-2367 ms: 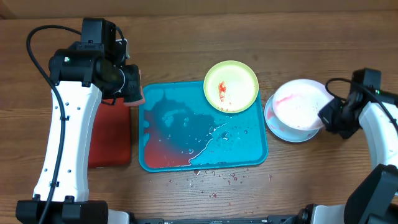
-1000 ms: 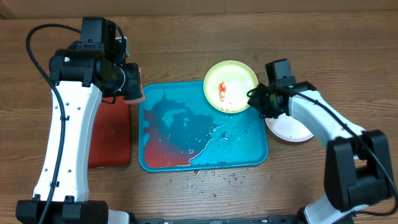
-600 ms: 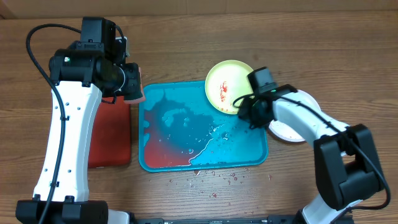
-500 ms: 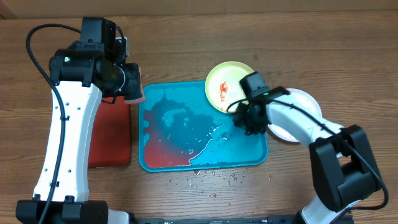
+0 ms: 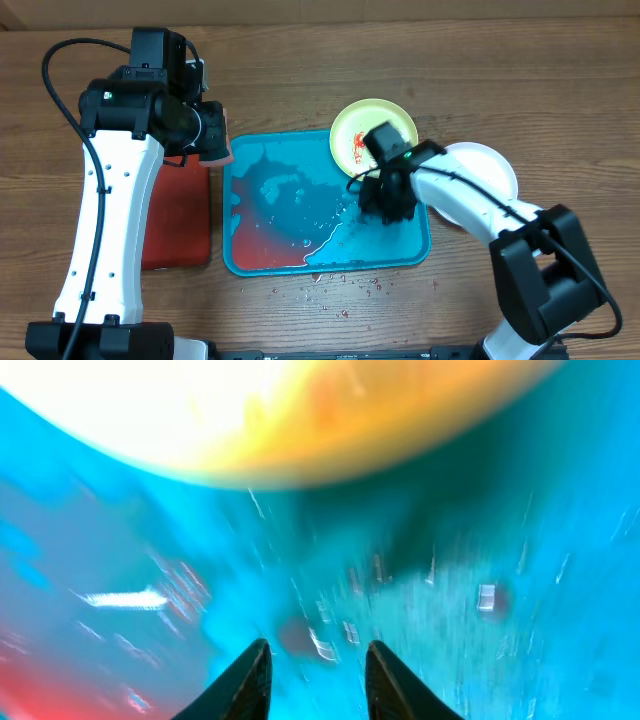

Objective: Clean dirty plates on tray and stack at the side

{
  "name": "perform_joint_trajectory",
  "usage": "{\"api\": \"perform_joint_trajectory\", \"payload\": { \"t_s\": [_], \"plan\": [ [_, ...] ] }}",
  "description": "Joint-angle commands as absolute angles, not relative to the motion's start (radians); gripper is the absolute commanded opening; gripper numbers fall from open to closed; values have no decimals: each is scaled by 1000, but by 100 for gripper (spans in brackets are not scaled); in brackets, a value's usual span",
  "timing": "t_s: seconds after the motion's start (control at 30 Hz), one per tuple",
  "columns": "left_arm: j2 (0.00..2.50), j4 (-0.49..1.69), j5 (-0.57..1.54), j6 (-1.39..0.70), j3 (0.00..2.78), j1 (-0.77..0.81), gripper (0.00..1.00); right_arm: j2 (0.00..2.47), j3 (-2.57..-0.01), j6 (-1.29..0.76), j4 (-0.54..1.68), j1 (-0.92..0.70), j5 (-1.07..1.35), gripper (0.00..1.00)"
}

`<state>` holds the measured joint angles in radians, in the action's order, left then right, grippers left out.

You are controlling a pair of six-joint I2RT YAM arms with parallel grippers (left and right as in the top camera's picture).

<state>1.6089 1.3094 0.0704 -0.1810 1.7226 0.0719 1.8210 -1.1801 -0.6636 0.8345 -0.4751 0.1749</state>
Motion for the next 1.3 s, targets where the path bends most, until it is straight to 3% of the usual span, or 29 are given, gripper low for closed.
{"api": "perform_joint_trajectory", "payload": {
  "t_s": [0.0,0.17,0.57,0.73,1.27],
  "plan": [
    [1616,1305,78,-184,1721,72,4,1812,-1225,-719,762,-381,124,33],
    [1616,1304,78,-184,1719,72,4,1823,-1200,-719,646,-301,113,33],
    [1616,1286,78,-184,1697,72,4,1974,-1197,-719,640,-301,88,32],
    [1616,1285,78,-184,1691,72,4,1990,-1197,-718,662,-305,171,26],
    [1616,1275,78,-184,1690,72,4,1935,-1250,-619,948,-524,266,25]
  ]
}}
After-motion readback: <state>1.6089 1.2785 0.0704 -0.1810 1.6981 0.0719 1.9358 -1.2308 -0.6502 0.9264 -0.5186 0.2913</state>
